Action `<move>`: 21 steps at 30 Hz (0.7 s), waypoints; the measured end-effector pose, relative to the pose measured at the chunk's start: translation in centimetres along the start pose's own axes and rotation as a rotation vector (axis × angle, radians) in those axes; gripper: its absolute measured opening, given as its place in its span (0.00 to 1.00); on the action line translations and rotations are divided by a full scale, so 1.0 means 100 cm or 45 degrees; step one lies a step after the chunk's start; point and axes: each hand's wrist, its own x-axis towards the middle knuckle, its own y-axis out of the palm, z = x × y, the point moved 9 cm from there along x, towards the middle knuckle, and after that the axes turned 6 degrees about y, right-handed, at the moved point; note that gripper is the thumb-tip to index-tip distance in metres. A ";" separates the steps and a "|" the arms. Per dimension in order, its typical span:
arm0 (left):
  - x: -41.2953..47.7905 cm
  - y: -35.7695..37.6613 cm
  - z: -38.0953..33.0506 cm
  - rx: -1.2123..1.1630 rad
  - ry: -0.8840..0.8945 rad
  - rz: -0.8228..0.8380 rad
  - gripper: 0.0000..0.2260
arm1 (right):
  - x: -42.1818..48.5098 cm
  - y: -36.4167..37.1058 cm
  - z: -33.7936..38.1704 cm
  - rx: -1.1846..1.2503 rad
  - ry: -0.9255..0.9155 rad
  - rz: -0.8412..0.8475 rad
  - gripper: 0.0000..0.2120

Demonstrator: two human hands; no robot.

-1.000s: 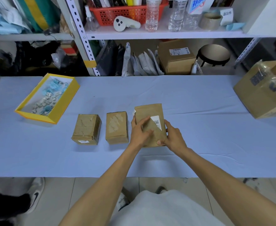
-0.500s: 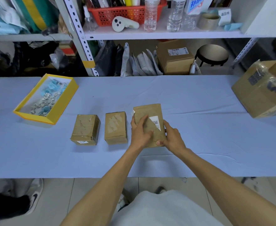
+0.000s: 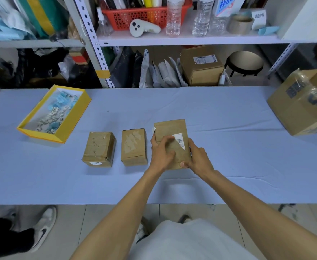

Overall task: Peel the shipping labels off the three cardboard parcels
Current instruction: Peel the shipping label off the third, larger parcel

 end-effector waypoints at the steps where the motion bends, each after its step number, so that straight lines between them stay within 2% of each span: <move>1: 0.000 0.000 0.000 -0.024 -0.017 -0.001 0.23 | 0.000 0.000 0.000 0.001 0.001 0.000 0.36; 7: -0.008 0.002 0.004 -0.094 0.018 -0.012 0.26 | -0.002 -0.003 0.001 0.031 -0.019 -0.010 0.36; 17: -0.015 0.011 0.009 -0.206 -0.160 -0.071 0.34 | -0.002 -0.002 0.002 0.014 -0.016 -0.026 0.35; 21: -0.014 0.013 0.002 -0.208 -0.213 -0.015 0.33 | 0.000 -0.001 0.003 -0.042 -0.010 -0.024 0.34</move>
